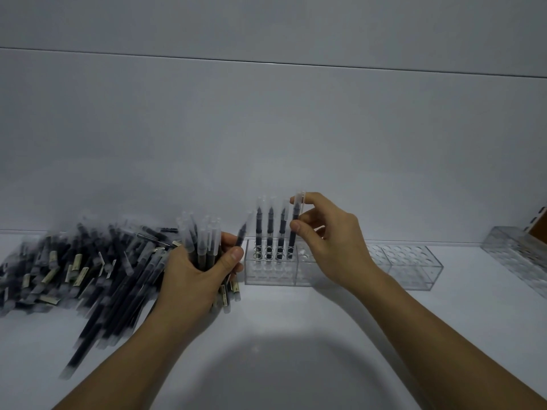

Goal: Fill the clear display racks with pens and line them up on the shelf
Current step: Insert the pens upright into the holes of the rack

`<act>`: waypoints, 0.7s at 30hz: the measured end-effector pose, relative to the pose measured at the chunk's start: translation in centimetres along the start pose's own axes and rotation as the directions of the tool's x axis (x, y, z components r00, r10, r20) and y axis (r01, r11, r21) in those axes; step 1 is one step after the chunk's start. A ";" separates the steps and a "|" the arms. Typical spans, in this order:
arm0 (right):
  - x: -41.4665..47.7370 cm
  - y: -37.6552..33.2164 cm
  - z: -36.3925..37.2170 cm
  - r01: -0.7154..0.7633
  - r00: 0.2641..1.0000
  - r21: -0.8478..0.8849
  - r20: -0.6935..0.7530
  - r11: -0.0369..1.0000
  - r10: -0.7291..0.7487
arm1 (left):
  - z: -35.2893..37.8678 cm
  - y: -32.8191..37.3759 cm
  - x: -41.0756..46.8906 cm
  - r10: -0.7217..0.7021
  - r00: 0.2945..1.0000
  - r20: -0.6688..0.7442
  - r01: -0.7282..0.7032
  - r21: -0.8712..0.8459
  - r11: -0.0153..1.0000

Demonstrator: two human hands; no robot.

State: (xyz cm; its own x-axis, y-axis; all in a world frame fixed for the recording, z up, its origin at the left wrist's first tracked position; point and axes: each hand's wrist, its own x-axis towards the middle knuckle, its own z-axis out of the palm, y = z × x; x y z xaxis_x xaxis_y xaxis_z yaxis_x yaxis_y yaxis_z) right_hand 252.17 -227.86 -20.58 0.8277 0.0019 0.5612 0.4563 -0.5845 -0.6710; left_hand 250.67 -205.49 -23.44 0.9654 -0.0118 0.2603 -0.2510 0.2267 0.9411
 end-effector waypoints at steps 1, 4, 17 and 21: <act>0.0 0.1 0.0 -0.004 1.000 -0.012 0.007 1.000 0.004 | 0.1 0.1 0.0 0.001 1.000 0.000 -0.001 -0.009 1.000; -0.2 0.1 0.0 -0.023 0.999 -0.036 0.029 0.999 0.024 | 0.3 0.2 -0.1 0.004 1.000 0.002 -0.004 -0.035 0.999; -3.0 -1.3 0.3 0.111 0.968 -0.088 -0.215 0.990 -0.128 | 0.6 0.9 -0.8 0.016 0.998 0.058 -0.017 0.012 1.000; -4.1 -3.7 1.6 -0.169 0.982 0.453 0.156 0.875 0.109 | 0.7 1.0 -0.8 0.027 0.995 0.093 -0.029 0.014 0.999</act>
State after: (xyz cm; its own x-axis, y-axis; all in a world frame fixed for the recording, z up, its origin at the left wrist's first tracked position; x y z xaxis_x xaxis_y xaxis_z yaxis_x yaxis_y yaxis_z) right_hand 247.62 -224.36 -21.16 0.9132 0.0650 0.4023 0.4075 -0.1439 -0.9018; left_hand 249.58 -205.92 -22.56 0.9475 -0.0963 0.3048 -0.2794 0.2135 0.9361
